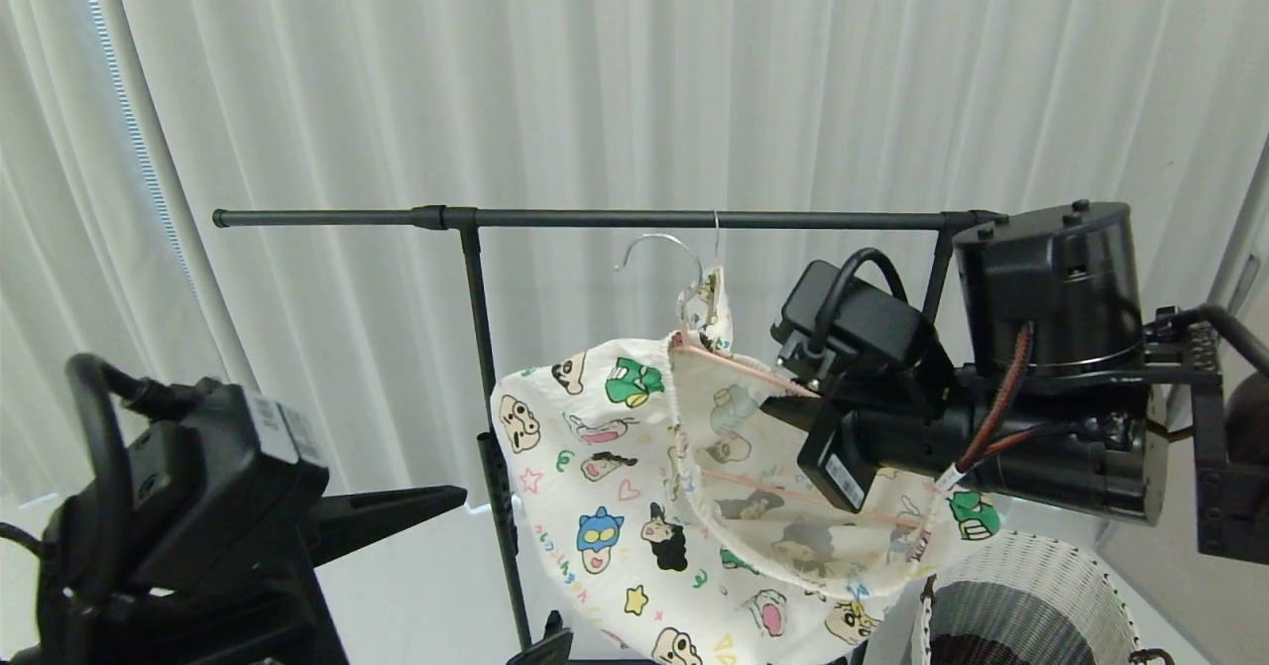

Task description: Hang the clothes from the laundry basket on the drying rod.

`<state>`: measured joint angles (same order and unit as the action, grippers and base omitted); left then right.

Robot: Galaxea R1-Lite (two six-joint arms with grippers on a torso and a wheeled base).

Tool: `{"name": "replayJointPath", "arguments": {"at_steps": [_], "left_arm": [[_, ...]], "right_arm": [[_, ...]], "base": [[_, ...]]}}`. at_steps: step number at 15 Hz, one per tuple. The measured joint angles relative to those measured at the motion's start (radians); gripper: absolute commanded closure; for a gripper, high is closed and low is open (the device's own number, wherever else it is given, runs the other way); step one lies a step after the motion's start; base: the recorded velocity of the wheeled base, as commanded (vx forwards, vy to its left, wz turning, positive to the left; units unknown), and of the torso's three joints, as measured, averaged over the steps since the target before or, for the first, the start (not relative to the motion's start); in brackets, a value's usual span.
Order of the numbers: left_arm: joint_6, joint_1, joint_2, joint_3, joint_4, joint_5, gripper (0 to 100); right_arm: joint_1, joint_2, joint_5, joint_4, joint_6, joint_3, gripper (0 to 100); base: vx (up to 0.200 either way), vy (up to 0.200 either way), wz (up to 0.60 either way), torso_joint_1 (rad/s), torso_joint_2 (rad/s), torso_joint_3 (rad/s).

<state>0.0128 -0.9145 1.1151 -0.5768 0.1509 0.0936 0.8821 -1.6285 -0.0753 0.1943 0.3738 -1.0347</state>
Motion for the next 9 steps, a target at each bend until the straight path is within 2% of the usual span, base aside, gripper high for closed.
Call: {"name": "replayJointPath", "arguments": {"at_steps": [3, 6, 9], "left_arm": [[-0.131, -0.001, 0.077, -0.074, 0.001, 0.052, 0], [-0.321, -0.008, 0.208, -0.2, 0.002, 0.188, 0], [-0.364, -0.008, 0.301, -0.229, 0.001, 0.275, 0]], "right_arm": [[0.032, -0.039, -0.018, 0.005, -0.05, -0.056, 100], [0.056, -0.071, -0.021, 0.008, -0.064, -0.093, 100], [0.074, -0.086, -0.023, 0.009, -0.085, -0.11, 100]], "base": [[0.0, 0.0, 0.0, 0.0, 0.0, 0.0], [0.0, 0.0, 0.0, 0.0, 0.0, 0.0], [0.0, 0.0, 0.0, 0.0, 0.0, 0.0]]}}
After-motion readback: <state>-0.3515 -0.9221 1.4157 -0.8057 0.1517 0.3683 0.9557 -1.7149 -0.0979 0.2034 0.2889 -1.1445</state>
